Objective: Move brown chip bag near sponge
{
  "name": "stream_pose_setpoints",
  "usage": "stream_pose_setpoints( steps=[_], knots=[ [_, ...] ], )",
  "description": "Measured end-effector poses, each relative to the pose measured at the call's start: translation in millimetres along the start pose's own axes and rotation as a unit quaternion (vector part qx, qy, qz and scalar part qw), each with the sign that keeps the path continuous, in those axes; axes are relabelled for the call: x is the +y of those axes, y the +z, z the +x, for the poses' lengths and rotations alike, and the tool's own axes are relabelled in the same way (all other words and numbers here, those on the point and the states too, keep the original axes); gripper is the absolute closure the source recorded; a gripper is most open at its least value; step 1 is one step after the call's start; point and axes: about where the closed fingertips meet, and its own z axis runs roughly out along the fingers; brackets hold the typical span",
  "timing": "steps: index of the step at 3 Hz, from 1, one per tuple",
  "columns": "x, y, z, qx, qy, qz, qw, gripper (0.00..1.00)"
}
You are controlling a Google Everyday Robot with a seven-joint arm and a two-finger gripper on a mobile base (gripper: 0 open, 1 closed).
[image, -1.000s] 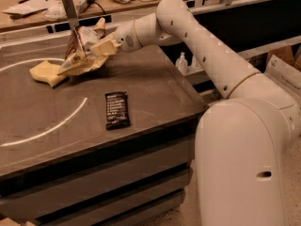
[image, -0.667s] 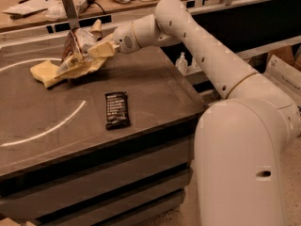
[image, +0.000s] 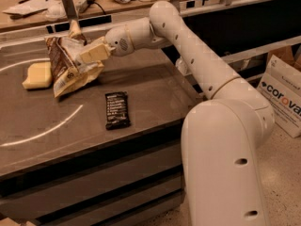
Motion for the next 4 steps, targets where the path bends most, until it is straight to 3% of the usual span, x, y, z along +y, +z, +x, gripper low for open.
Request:
stream_pose_setpoints(
  steps=[1,2,3,4],
  knots=[
    [6.1,1.1,-0.1,-0.004,0.001,-0.023,0.9997,0.01],
    [2.6,-9.4,3.0,0.0,0.009,-0.004,1.0,0.0],
    [-14.4,-56.0,13.9,0.013,0.007,0.081,0.9966,0.0],
    [-33.1,-101.2,24.1,0.023,-0.003,0.177,0.9839,0.0]
  ],
)
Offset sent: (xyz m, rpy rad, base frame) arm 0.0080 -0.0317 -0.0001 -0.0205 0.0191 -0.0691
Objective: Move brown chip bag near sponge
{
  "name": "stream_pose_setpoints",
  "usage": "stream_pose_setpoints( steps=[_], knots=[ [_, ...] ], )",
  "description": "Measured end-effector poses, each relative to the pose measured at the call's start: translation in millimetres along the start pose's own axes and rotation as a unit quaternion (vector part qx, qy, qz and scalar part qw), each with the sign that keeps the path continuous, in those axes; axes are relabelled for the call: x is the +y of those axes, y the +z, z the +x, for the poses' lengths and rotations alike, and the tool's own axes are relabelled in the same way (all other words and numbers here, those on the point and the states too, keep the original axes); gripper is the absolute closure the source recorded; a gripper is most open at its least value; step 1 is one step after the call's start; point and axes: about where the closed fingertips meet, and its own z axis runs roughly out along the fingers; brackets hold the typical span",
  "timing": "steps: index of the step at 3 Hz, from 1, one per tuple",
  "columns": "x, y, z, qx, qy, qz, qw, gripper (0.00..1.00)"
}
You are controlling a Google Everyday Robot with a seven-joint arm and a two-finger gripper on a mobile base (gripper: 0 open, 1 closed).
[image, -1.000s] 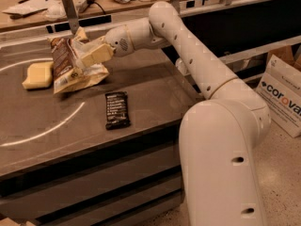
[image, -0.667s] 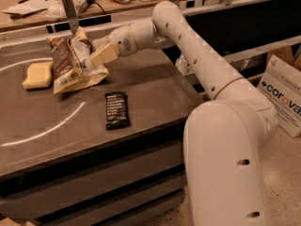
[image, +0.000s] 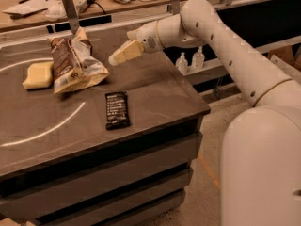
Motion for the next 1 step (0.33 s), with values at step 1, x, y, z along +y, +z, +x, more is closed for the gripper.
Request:
stream_pose_setpoints(
  steps=[1],
  knots=[
    [3.4,3.6,-0.3,0.001,0.0,-0.009,1.0,0.0]
  ],
)
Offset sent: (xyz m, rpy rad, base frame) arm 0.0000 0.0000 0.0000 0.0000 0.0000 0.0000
